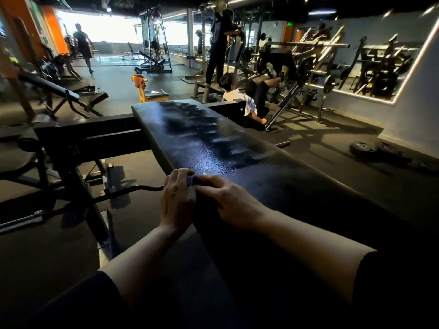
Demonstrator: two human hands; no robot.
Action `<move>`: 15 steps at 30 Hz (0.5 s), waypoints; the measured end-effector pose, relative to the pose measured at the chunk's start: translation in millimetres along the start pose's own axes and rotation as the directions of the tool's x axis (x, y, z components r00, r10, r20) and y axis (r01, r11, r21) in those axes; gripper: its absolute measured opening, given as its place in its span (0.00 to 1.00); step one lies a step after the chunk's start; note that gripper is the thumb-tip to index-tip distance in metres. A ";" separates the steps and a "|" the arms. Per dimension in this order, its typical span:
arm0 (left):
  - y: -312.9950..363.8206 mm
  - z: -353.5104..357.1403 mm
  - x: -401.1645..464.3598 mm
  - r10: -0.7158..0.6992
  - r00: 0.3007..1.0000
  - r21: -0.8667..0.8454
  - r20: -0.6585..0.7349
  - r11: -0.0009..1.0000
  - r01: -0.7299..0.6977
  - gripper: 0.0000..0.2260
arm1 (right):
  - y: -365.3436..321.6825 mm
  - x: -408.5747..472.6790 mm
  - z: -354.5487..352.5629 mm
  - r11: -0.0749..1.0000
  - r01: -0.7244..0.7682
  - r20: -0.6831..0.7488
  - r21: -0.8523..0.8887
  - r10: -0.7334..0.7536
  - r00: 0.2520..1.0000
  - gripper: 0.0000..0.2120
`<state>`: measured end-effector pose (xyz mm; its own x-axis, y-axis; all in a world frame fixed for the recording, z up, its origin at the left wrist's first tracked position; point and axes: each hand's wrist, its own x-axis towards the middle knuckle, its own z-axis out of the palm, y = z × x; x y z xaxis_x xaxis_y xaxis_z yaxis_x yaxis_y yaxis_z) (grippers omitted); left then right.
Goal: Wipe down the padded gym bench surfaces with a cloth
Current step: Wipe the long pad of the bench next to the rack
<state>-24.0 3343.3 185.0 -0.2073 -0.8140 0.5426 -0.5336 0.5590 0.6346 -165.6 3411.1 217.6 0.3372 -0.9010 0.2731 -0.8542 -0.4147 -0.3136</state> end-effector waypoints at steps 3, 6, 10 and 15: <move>-15.7 0.1 9.8 0.088 0.995 0.000 0.046 0.996 -0.089 0.13 | 41.2 -0.8 -26.3 0.977 -0.211 -0.115 -0.042 0.205 0.972 0.22; -31.8 1.7 21.5 0.126 0.990 -0.025 0.058 0.992 -0.125 0.12 | 65.4 -1.1 -44.2 0.861 -0.491 -0.296 -0.134 0.438 0.849 0.21; -49.1 4.0 39.5 0.152 0.987 -0.065 0.057 0.987 -0.148 0.11 | 24.4 15.6 -33.5 0.923 -0.373 -0.232 -0.092 0.345 0.910 0.29; -73.8 1.4 56.5 0.225 0.971 -0.115 0.077 0.970 -0.215 0.13 | 25.7 33.5 -17.7 0.861 -0.500 -0.206 -0.088 0.476 0.855 0.25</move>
<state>2.5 3255.8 168.0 -0.3848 -0.6773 0.6271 -0.3790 0.7354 0.5617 -183.3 3372.5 234.9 -0.1995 -0.9415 0.2716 -0.9392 0.1046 -0.3272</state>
